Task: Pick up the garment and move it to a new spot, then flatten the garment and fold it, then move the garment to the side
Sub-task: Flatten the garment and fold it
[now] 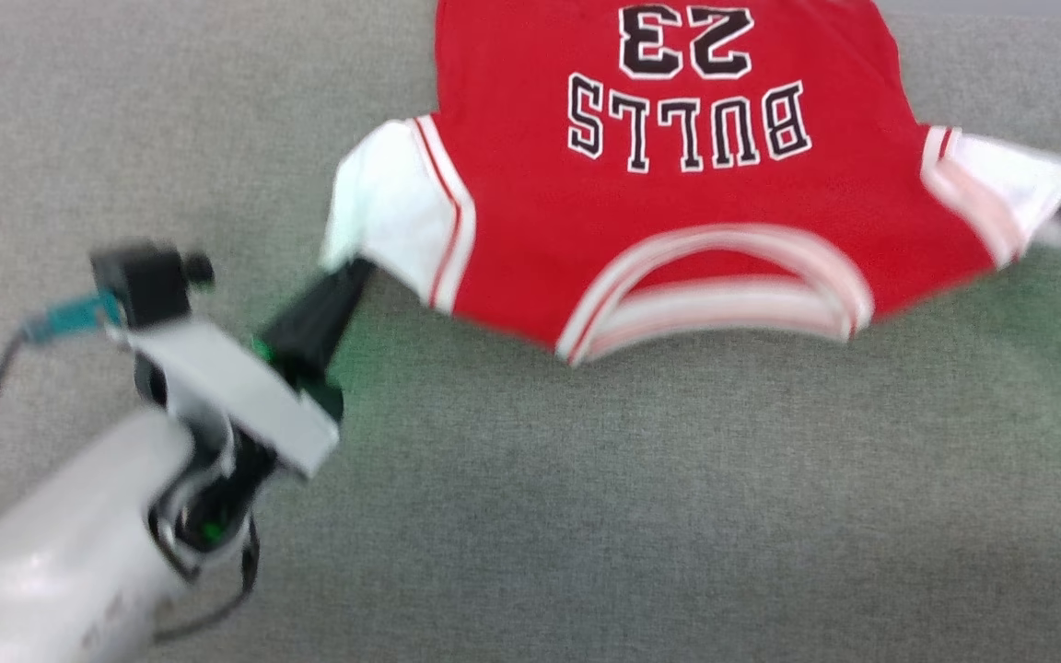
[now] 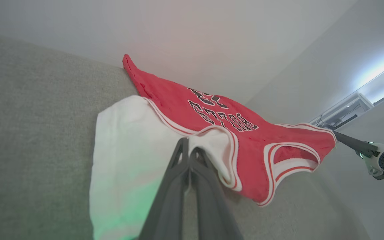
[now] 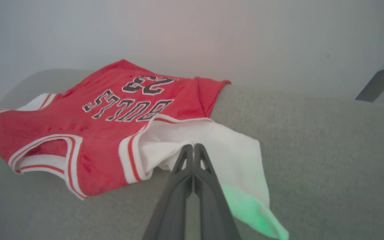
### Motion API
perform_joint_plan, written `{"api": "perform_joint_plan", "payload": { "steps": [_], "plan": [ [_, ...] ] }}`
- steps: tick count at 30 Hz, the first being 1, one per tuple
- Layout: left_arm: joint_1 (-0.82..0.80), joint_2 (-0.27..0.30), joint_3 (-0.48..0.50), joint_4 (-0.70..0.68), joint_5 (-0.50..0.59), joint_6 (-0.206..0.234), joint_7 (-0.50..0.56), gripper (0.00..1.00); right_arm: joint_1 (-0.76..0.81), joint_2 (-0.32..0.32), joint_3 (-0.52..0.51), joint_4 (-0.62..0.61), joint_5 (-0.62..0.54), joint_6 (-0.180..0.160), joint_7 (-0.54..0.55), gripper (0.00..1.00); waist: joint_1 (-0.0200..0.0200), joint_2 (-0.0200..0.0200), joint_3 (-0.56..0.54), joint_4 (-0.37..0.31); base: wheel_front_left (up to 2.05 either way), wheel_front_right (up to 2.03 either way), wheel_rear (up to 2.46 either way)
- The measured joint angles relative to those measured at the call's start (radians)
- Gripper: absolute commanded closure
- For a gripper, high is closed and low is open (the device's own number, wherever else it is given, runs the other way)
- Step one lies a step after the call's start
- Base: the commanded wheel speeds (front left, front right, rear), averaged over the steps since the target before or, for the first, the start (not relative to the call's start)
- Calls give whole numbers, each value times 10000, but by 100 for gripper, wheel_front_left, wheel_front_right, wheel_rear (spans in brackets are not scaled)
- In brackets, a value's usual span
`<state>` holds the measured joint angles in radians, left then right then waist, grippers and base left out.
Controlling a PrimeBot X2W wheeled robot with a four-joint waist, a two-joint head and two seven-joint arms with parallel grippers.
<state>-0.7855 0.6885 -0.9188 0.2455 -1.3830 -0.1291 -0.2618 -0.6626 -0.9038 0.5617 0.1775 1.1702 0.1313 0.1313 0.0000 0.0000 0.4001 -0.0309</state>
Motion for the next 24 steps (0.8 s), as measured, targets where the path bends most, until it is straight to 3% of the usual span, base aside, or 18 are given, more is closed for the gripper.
{"api": "perform_joint_plan", "payload": {
  "steps": [14,24],
  "plan": [
    [3740,658,535,-2278,656,0,-23,100,5001,-792,-1356,-2414,458,-2,1586,100,0,0,-540,125,0,0,0],
    [5692,1847,489,-3881,650,167,-23,100,8012,-1254,-2830,-4023,506,-2,2882,100,0,0,-656,131,0,0,0]
  ]
}}
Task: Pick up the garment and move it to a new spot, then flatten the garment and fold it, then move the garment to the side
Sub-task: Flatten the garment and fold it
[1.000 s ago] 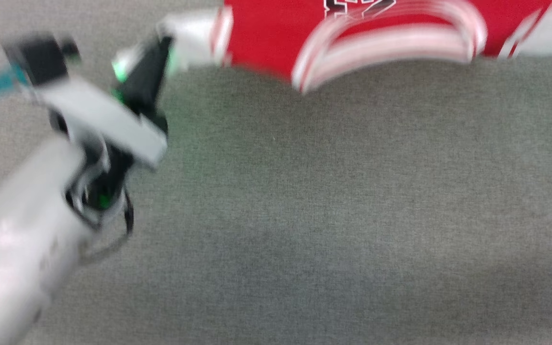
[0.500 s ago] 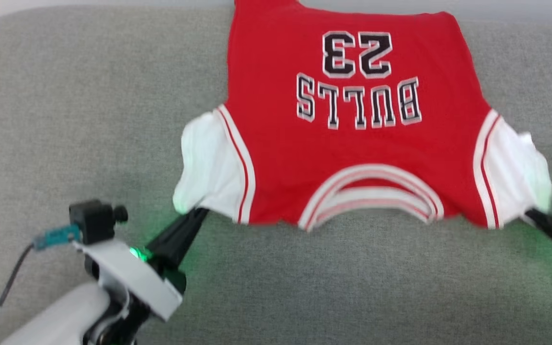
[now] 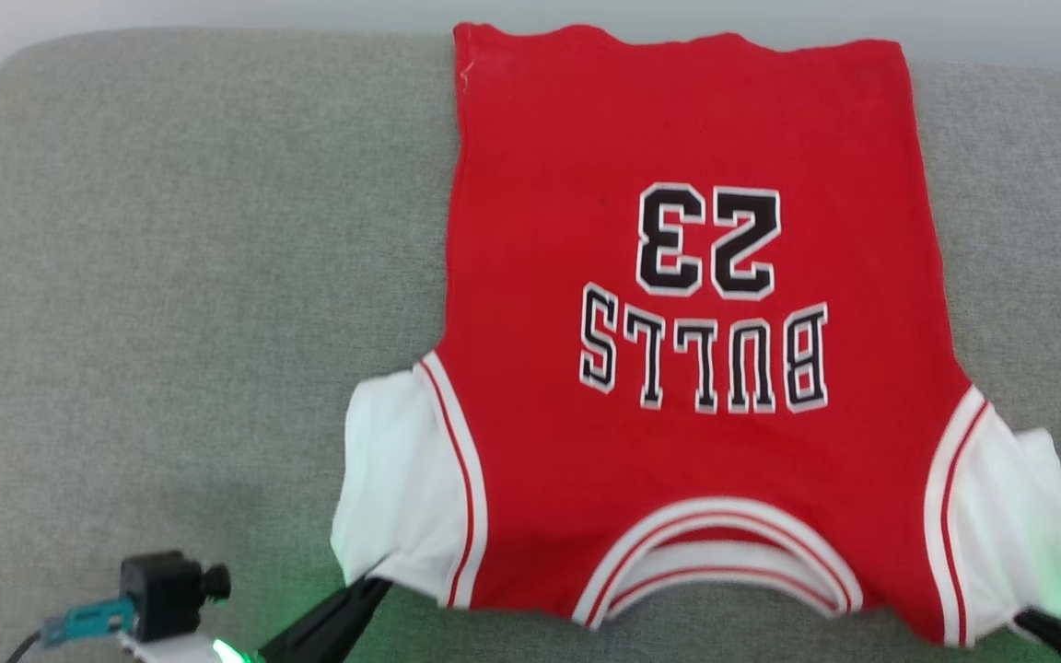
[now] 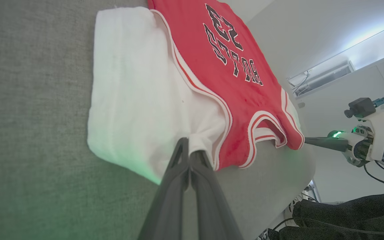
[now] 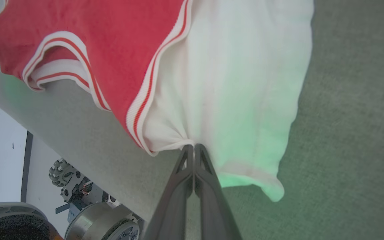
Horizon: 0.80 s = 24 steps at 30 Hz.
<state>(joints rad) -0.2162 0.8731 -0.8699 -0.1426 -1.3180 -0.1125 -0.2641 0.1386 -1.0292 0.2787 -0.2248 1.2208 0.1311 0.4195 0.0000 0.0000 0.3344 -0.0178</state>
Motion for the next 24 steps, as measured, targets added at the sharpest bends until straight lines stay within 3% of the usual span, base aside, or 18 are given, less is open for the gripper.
{"api": "perform_joint_plan", "payload": {
  "steps": [6,10,16,24],
  "plan": [
    [787,844,-13,-1204,-309,353,10,100,1454,-59,-895,-932,-58,2,713,100,0,0,13,7,0,0,0],
    [794,897,-77,-1528,-234,602,182,100,1845,173,-1503,-1244,-311,0,1035,100,0,0,57,15,0,0,0],
    [340,194,-387,-846,161,692,571,100,1518,744,-1565,-1085,-838,2,1916,100,1,0,120,-29,0,0,0],
    [-284,-663,-790,667,546,696,1055,100,106,1641,-635,428,-2006,4,2654,100,1,0,171,-44,0,0,0]
  ]
}}
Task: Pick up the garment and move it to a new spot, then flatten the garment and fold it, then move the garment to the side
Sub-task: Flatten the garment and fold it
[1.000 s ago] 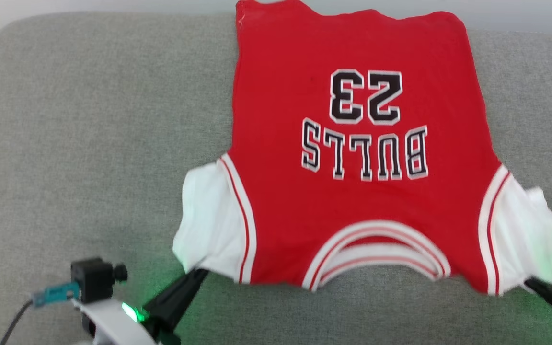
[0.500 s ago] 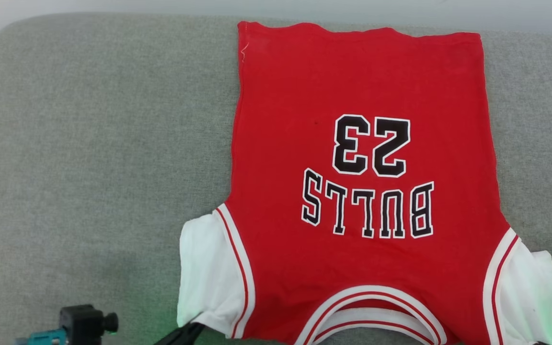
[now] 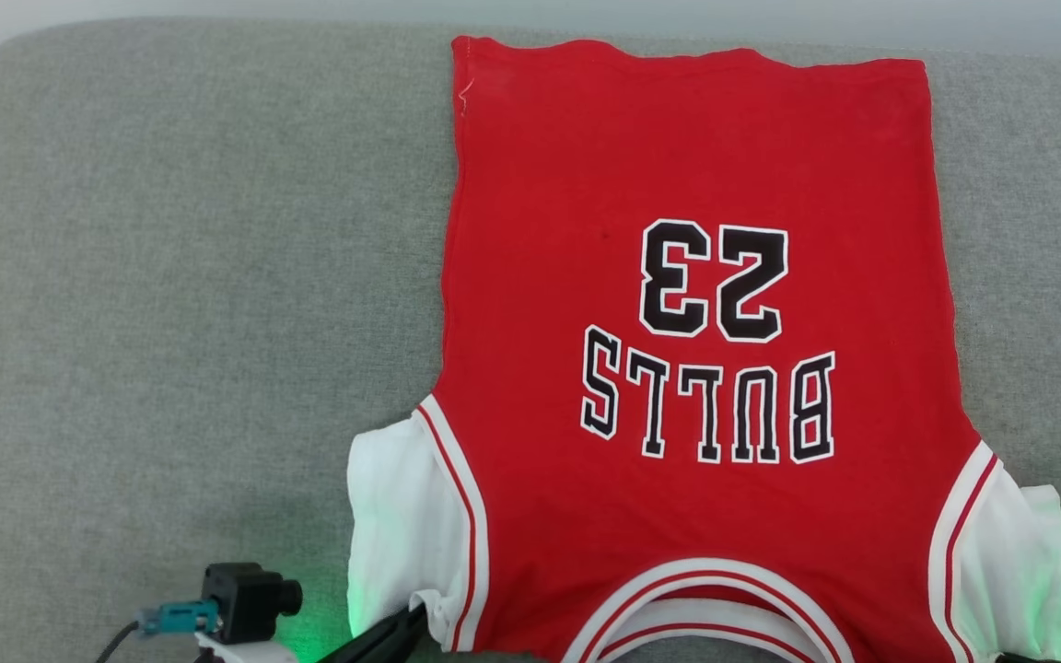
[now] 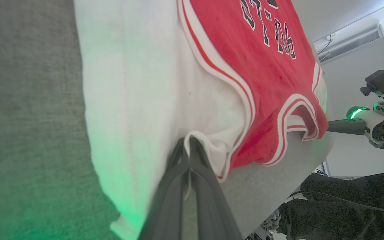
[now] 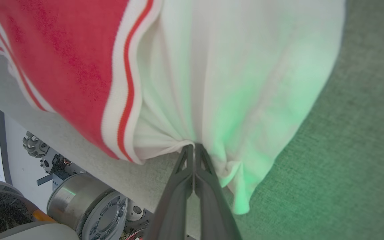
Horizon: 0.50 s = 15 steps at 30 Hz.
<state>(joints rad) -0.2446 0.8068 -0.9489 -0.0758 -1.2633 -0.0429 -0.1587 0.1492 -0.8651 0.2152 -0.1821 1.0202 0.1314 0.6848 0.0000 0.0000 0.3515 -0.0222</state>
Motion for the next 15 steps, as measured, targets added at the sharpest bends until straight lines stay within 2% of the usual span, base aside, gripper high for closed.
{"api": "perform_joint_plan", "payload": {
  "steps": [6,7,8,9,10,11,12,15],
  "plan": [
    [-193,-355,-69,593,50,-194,-4,100,-727,428,635,734,-600,17,-119,100,0,0,37,10,0,0,0],
    [-208,-380,-73,654,52,-203,-21,100,-805,491,702,811,-732,19,-253,87,0,0,36,-1,0,0,0],
    [-210,-391,-75,700,54,-203,-48,100,-838,579,721,871,-832,23,-380,69,0,0,35,-18,0,0,0],
    [-212,-395,-77,723,71,-207,-52,100,-880,619,750,867,-878,27,-443,34,0,0,34,-40,0,0,0],
    [-213,-399,-73,727,71,-230,-82,100,-918,627,755,825,-878,27,-516,16,0,0,32,-63,0,0,0],
    [-213,-399,-77,715,84,-230,-88,100,-942,619,748,746,-899,27,-629,16,-1,0,29,-85,0,0,0],
    [-212,-393,-79,694,90,-230,-90,100,-955,602,663,550,-943,27,-757,0,0,0,21,-105,0,0,0],
    [-205,-366,-84,600,146,-228,-107,100,-965,481,163,-173,-871,4,-869,0,0,0,-21,-166,0,0,0]
  ]
}}
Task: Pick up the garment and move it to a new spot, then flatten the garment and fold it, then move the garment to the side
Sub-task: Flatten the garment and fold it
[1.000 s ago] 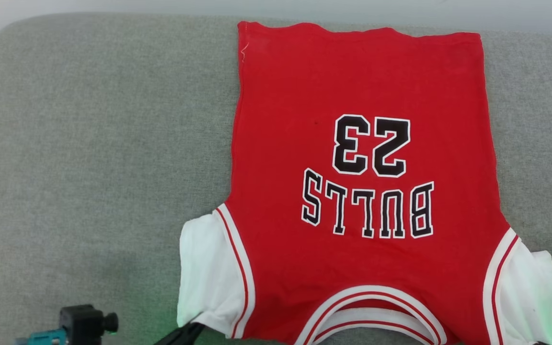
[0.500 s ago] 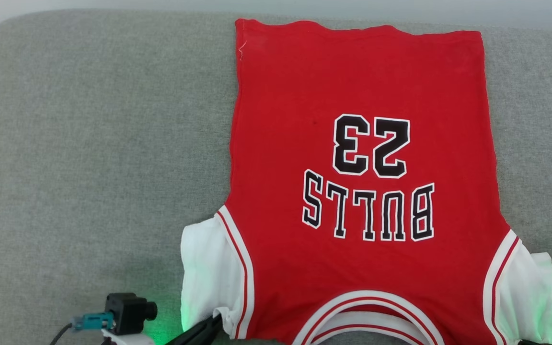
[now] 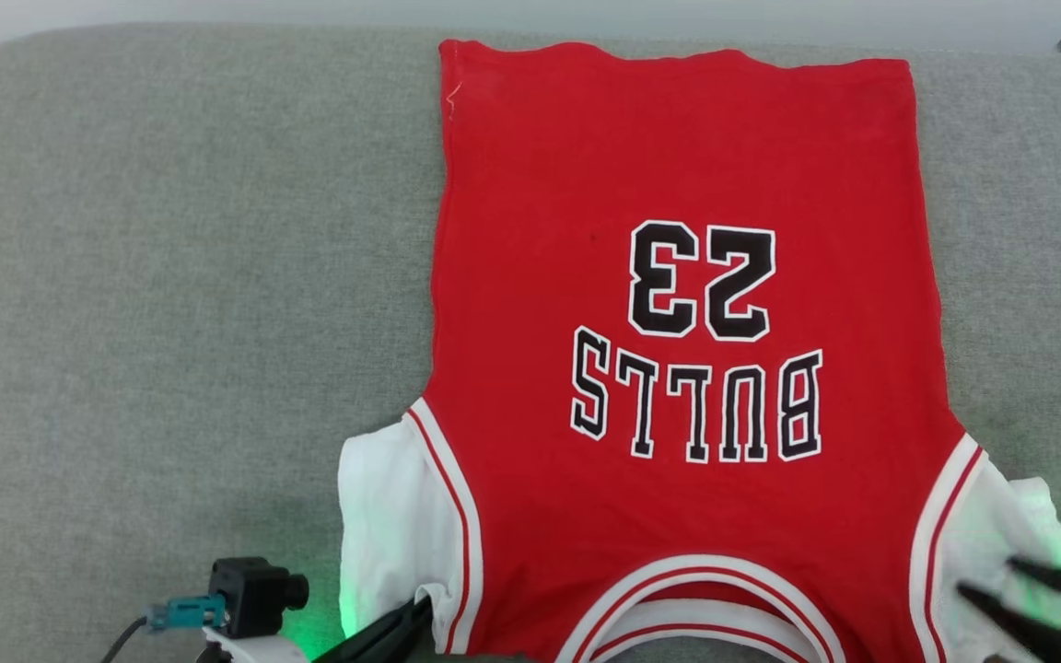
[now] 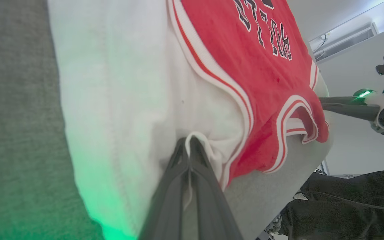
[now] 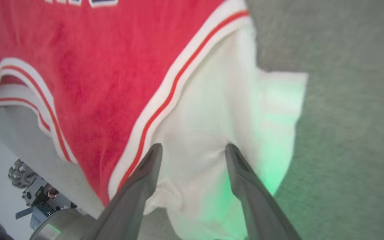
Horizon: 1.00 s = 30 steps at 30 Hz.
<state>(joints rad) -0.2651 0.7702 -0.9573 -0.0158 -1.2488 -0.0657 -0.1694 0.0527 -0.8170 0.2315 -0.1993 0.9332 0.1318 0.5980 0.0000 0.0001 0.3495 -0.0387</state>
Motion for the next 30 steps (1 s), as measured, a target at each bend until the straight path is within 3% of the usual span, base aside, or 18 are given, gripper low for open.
{"api": "perform_joint_plan", "payload": {
  "steps": [7,12,15,19,20,22,30],
  "plan": [
    [-54,-65,-115,-326,184,33,71,100,435,-911,-2034,-2209,1143,-8,742,0,0,0,-87,135,0,0,0],
    [-410,-245,-182,-508,441,29,196,100,-919,-1057,-3294,-2084,1814,-8,1459,0,0,0,13,429,0,0,0],
    [-731,-477,-255,-581,640,23,341,100,-2744,-882,-3325,-1058,1494,-8,1751,0,0,-1,207,609,0,0,0],
    [-1185,-761,-322,-604,840,-67,460,100,-5667,-182,-2477,861,88,-8,2151,0,0,0,556,898,0,0,0],
    [-1269,-828,-336,-594,905,-109,464,100,-6386,77,-2276,1499,-313,-8,2234,0,0,0,651,975,0,0,0],
    [-1604,-1137,-462,-504,1112,-219,546,100,-8870,903,-1697,4034,-1879,-8,2449,0,0,0,1027,1332,0,0,0],
    [-2077,-1496,-575,-487,1335,-414,500,100,-11590,1440,-1267,7589,-3754,-8,3074,0,0,0,1851,2030,0,0,0]
  ]
}}
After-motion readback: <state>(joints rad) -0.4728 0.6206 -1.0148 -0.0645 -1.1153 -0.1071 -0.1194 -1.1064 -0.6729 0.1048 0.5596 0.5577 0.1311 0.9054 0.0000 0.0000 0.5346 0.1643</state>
